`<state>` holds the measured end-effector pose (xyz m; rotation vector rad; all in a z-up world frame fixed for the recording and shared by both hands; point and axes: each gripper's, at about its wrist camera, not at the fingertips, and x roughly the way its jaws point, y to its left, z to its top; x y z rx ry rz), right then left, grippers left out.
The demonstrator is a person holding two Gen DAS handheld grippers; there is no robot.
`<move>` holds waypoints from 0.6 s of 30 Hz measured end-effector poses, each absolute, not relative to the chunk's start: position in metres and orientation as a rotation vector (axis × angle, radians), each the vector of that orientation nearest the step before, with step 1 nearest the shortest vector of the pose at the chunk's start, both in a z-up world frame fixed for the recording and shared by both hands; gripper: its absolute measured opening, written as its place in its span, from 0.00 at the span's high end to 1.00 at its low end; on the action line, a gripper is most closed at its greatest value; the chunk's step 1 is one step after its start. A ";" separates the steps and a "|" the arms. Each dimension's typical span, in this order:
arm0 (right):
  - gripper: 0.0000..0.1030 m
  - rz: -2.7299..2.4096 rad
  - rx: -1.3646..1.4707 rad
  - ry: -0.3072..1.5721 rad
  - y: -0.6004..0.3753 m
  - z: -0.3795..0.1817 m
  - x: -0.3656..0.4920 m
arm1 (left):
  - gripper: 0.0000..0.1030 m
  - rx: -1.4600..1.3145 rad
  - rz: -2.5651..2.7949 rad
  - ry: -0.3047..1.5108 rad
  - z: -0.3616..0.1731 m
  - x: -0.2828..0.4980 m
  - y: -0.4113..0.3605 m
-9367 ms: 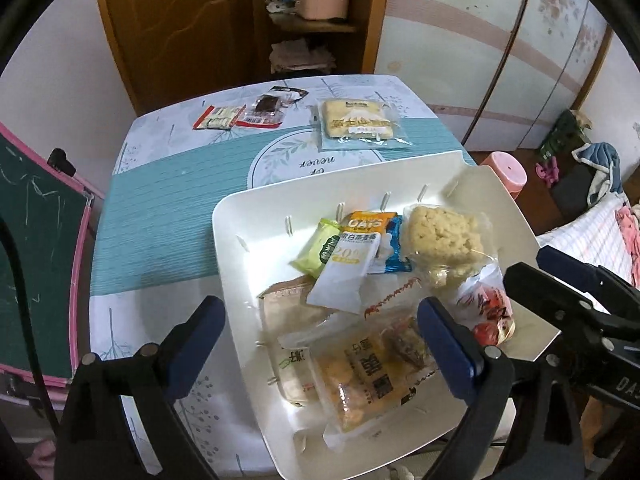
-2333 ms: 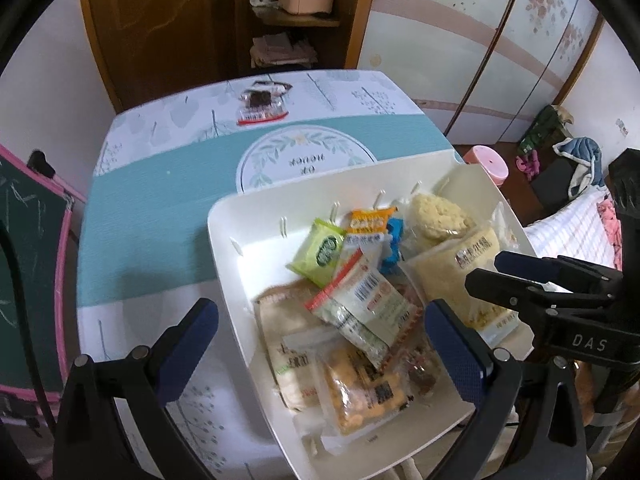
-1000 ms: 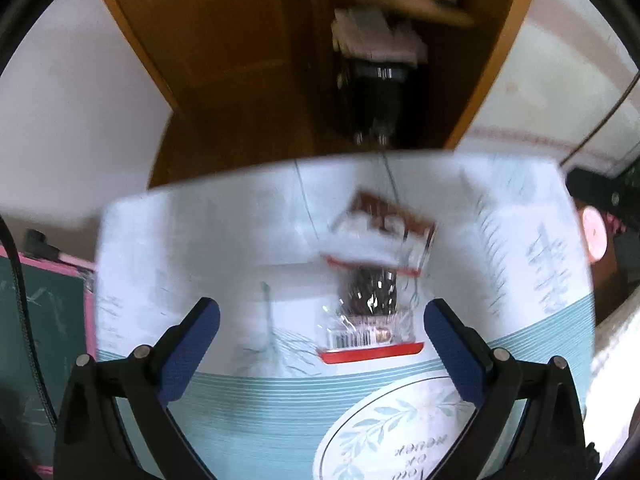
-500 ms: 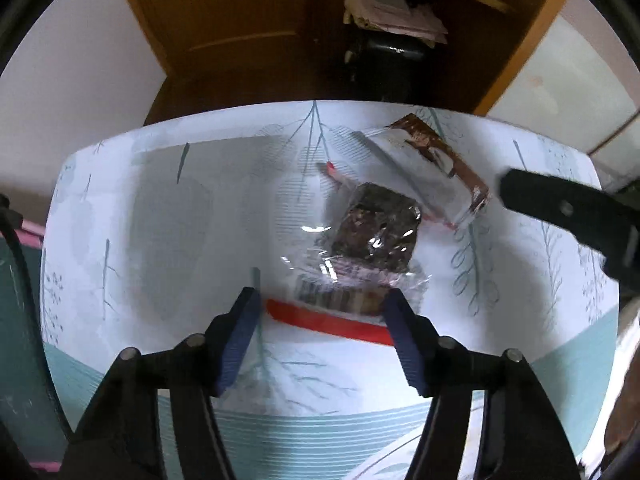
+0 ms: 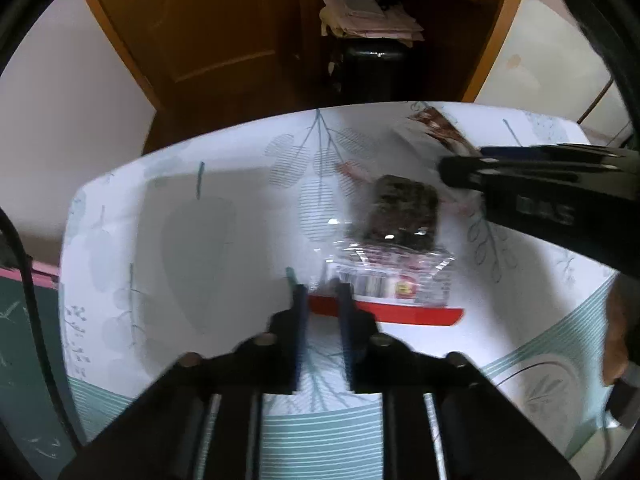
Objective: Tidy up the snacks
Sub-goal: 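Grasp clear dark jerky pack with left tool while right tool grasps brown chocolate wrapper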
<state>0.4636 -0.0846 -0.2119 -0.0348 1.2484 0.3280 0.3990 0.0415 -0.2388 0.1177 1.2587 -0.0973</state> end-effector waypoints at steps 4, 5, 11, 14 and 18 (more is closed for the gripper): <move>0.68 0.359 -0.046 1.284 -0.098 -0.210 0.441 | 0.98 0.097 -0.137 1.282 -0.233 0.391 0.045; 0.68 0.381 -0.060 1.290 -0.099 -0.210 0.432 | 0.98 0.099 -0.148 1.287 -0.232 0.388 0.044; 0.69 0.521 -0.191 1.322 -0.083 -0.206 0.371 | 0.73 0.147 -0.257 1.348 -0.227 0.358 0.039; 0.69 0.544 -0.206 1.339 -0.081 -0.205 0.359 | 0.40 0.202 -0.277 1.339 -0.222 0.343 0.038; 0.69 0.567 -0.157 1.371 -0.086 -0.205 0.353 | 0.31 0.284 -0.356 1.288 -0.206 0.325 0.034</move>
